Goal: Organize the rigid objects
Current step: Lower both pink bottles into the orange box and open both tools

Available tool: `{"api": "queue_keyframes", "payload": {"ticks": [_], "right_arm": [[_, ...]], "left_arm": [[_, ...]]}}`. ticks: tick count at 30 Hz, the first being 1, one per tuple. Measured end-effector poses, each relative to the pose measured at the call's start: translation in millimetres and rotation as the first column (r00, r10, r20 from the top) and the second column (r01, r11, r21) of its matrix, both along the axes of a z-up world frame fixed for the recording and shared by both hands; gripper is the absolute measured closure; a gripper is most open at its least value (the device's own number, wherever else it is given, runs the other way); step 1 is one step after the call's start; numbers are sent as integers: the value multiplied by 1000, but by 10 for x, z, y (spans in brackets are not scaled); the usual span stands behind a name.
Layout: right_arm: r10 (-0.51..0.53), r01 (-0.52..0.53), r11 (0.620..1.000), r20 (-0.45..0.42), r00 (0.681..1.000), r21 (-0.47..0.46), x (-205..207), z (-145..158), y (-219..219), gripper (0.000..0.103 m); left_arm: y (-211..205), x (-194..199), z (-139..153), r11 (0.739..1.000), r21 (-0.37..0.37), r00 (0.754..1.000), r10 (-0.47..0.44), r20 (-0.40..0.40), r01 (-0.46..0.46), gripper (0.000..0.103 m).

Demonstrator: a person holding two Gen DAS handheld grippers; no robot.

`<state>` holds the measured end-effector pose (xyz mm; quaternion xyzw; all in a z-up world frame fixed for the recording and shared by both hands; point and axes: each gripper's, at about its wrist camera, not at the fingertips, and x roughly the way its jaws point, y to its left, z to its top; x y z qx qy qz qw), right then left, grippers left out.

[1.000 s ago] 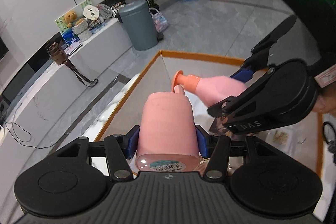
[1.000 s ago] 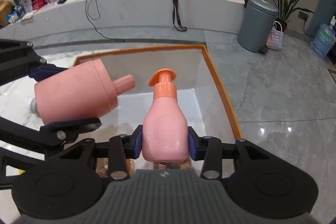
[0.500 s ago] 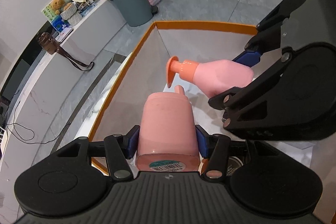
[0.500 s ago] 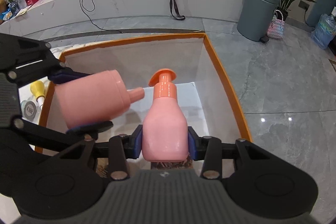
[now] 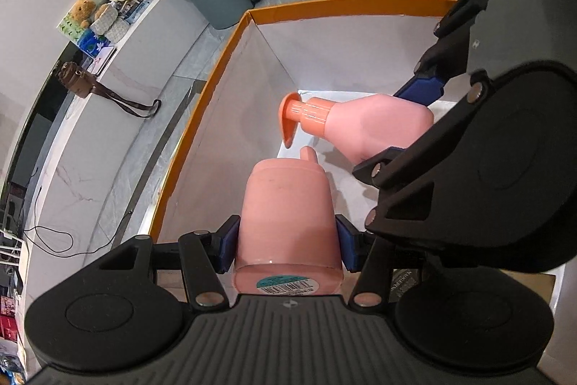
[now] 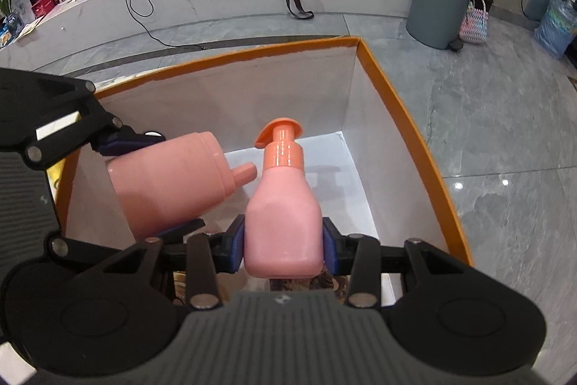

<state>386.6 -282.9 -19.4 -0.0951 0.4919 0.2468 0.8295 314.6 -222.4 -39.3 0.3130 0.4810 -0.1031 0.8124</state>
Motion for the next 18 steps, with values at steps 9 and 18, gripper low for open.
{"api": "queue_keyframes", "payload": {"ticks": [9, 18], "right_arm": [[-22, 22, 1000, -44, 999, 6, 102, -137, -10, 61], [-15, 15, 1000, -53, 998, 8, 159, -185, -1, 61]], "left_arm": [[19, 81, -128, 1000, 1, 999, -7, -46, 7, 40], [39, 85, -147, 1000, -8, 999, 14, -52, -14, 36]]}}
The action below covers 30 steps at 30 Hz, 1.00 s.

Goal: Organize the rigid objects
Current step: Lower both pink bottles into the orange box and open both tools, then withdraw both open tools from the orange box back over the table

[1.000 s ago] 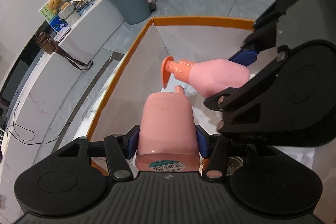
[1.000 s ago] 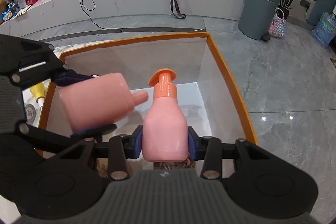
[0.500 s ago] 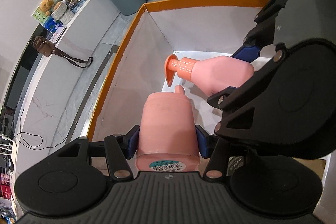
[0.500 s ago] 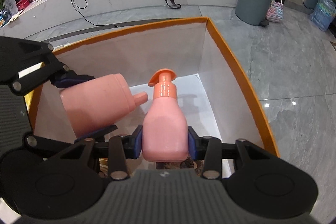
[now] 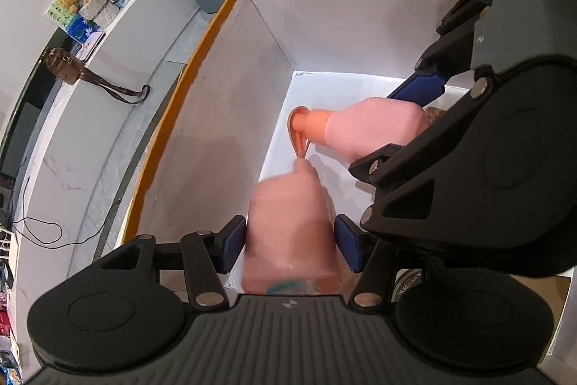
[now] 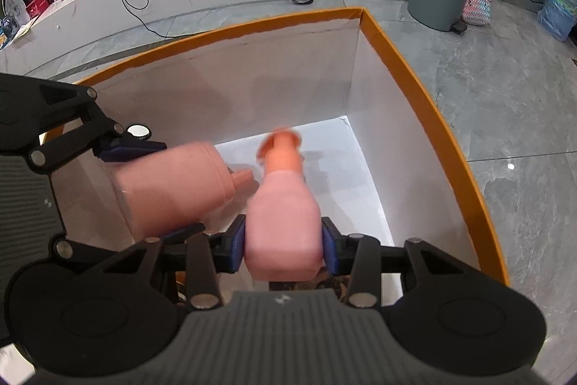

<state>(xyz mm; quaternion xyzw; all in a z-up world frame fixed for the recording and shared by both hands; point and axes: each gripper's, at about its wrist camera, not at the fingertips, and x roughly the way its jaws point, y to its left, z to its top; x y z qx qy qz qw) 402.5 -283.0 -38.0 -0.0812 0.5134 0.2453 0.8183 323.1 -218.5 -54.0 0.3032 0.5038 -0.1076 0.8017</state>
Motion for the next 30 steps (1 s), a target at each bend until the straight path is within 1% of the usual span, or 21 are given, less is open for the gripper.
{"api": "queue_keyframes", "payload": {"ticks": [12, 17, 20, 26, 30], "right_arm": [[4, -4, 1000, 19, 1000, 27, -43, 129, -62, 59], [-11, 9, 999, 28, 1000, 48, -41, 218, -117, 59], [-19, 16, 998, 37, 999, 60, -53, 273, -131, 55], [-34, 29, 995, 55, 998, 96, -77, 405, -177, 55], [-29, 23, 995, 64, 998, 96, -118, 454, -160, 55]], "left_arm": [[9, -19, 101, 1000, 15, 1000, -4, 10, 4, 36], [5, -63, 192, 999, 28, 999, -17, 27, 16, 36], [15, -93, 267, 999, 28, 999, -19, 42, 18, 36], [78, -175, 404, 1000, 18, 998, -12, 66, 11, 36], [128, -229, 483, 1000, 16, 997, -1, 77, 0, 36]]}}
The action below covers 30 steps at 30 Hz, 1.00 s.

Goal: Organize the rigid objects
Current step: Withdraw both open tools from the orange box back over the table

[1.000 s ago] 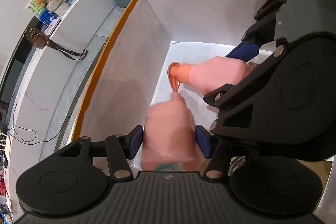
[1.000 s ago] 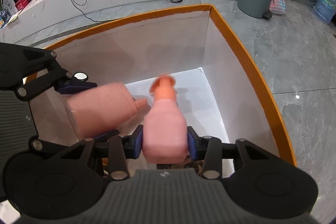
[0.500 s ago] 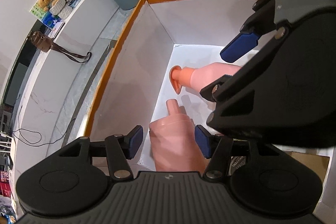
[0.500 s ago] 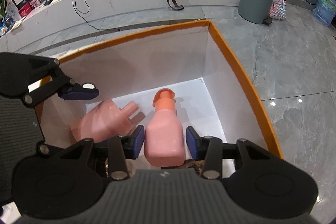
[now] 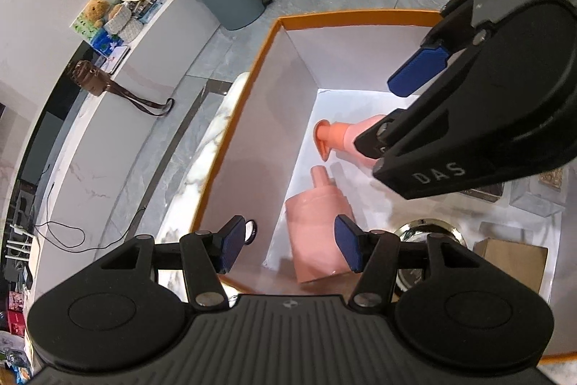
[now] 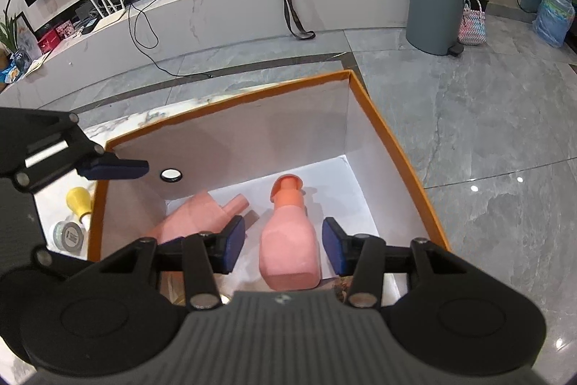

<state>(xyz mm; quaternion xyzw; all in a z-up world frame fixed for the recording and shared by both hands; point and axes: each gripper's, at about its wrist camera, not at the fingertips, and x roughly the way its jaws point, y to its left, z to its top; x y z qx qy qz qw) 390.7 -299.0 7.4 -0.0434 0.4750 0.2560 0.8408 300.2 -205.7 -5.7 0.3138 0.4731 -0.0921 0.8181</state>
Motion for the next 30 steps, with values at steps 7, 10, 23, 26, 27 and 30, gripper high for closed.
{"api": "queue_keyframes", "payload": {"ticks": [7, 10, 23, 26, 27, 30], "right_arm": [[7, -7, 1000, 22, 1000, -1, -106, 98, 29, 55], [14, -14, 1000, 31, 999, -1, -167, 135, 41, 55], [84, -85, 996, 90, 992, 14, -463, 316, 214, 55], [107, -109, 994, 109, 988, 13, -575, 372, 279, 55], [116, -118, 993, 114, 987, 10, -613, 388, 299, 55], [146, -148, 989, 130, 981, 8, -737, 441, 359, 55]], "left_arm": [[73, -100, 163, 1000, -21, 999, 11, 32, -10, 36], [113, -172, 210, 999, -38, 999, 21, 42, -19, 36], [458, -624, 584, 991, -119, 988, 77, 136, -61, 35], [572, -717, 618, 986, -143, 983, 108, 146, -88, 35], [618, -767, 614, 985, -147, 982, 116, 147, -95, 35], [728, -866, 599, 983, -150, 981, 133, 144, -111, 35]]}}
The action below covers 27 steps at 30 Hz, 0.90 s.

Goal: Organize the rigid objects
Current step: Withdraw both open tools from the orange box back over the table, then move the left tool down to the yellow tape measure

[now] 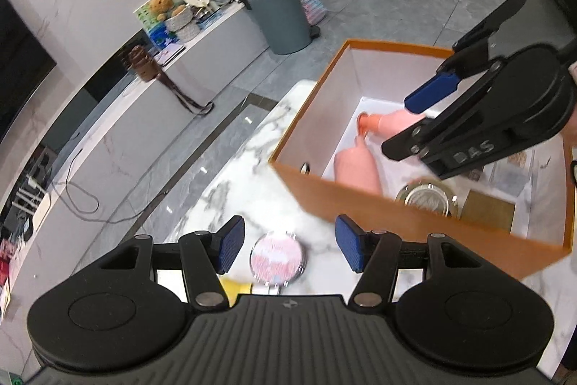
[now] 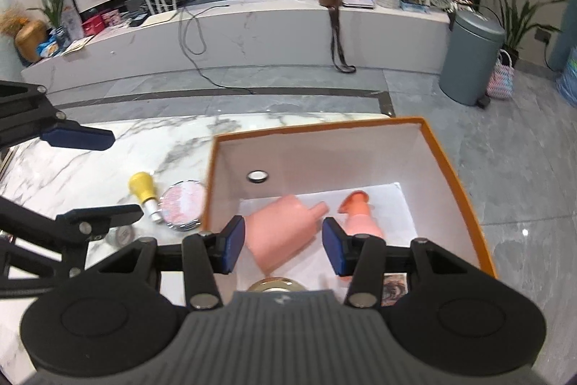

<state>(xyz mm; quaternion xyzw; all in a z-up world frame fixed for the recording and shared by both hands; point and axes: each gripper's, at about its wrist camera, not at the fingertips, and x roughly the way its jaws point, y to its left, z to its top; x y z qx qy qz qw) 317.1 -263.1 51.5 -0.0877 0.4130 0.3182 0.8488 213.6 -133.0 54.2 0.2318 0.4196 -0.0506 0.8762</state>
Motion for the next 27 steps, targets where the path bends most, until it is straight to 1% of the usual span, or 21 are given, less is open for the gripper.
{"api": "queue_keyframes", "payload": {"ticks": [4, 11, 15, 23, 27], "right_arm": [[33, -33, 999, 16, 999, -4, -142, 54, 82, 55], [81, -81, 997, 42, 996, -16, -362, 113, 189, 55], [105, -104, 994, 49, 993, -19, -449, 132, 253, 55], [145, -142, 989, 61, 988, -52, -561, 80, 419, 54], [169, -165, 984, 65, 983, -59, -605, 57, 482, 54]], "left_arm": [[119, -95, 4, 1000, -9, 1000, 20, -1, -20, 35], [272, -271, 46, 998, -44, 999, 41, 22, -40, 35], [371, -438, 18, 996, -65, 998, 56, 32, -54, 33], [559, -607, -149, 987, -119, 994, 107, 25, -103, 32], [577, -751, -311, 986, -132, 994, 106, 25, -102, 31]]}}
